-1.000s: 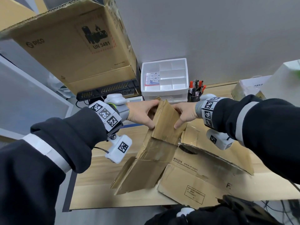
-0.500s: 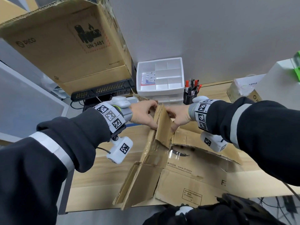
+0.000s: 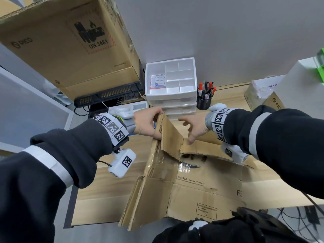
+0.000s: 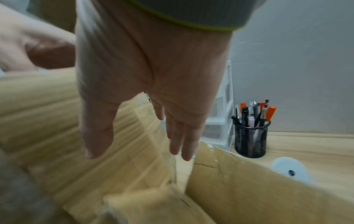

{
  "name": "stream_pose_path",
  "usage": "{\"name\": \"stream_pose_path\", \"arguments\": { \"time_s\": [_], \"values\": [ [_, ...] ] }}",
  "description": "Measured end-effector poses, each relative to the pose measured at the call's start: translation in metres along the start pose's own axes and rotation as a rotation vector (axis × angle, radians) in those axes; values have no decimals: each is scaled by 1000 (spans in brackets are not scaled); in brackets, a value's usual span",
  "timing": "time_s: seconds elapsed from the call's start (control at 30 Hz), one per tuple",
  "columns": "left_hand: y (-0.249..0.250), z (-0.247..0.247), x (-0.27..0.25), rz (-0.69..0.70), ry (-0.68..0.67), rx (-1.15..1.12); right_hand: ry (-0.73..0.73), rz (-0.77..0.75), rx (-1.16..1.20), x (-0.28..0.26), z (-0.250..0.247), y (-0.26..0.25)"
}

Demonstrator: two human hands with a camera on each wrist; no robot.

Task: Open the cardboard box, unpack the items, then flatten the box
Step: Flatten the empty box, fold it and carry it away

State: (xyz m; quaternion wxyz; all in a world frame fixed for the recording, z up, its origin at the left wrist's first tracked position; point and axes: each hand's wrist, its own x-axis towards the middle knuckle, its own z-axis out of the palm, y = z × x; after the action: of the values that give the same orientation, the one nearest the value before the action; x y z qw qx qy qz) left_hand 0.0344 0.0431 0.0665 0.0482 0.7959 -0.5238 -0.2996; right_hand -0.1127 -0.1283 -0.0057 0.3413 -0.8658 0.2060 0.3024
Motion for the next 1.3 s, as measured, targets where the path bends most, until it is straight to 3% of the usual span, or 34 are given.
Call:
{"name": "stream_pose_path", "arguments": {
  "time_s": [0.2,0.33,0.43,0.5,0.73,0.87,0.97,1.07,1.17,1.3],
  "values": [
    [-24,10,1,-100,213,9,-16,212,-285,9,28,37],
    [-25,25,-2,-119,381,-35,199,206,-336,22,42,42],
    [-23,28,-2,-176,459,-103,409,166,-206,24,37,51],
    [-23,26,-3,-213,482,-126,454,193,-213,27,31,55],
    [-22,22,-13,-162,547,-231,286,364,-276,39,9,59],
    [-24,20,-20,-168,549,-408,309,354,-221,39,1,72],
    [-29,15,-26,-170,627,-485,355,307,-183,38,-4,80],
    [-33,9,-29,-165,589,-649,342,358,-168,33,-12,80],
    [-36,2,-30,-189,419,-921,320,344,-147,25,-19,75],
    [-39,-13,-35,-231,272,-1110,268,323,-110,20,-26,78]
  ]
}}
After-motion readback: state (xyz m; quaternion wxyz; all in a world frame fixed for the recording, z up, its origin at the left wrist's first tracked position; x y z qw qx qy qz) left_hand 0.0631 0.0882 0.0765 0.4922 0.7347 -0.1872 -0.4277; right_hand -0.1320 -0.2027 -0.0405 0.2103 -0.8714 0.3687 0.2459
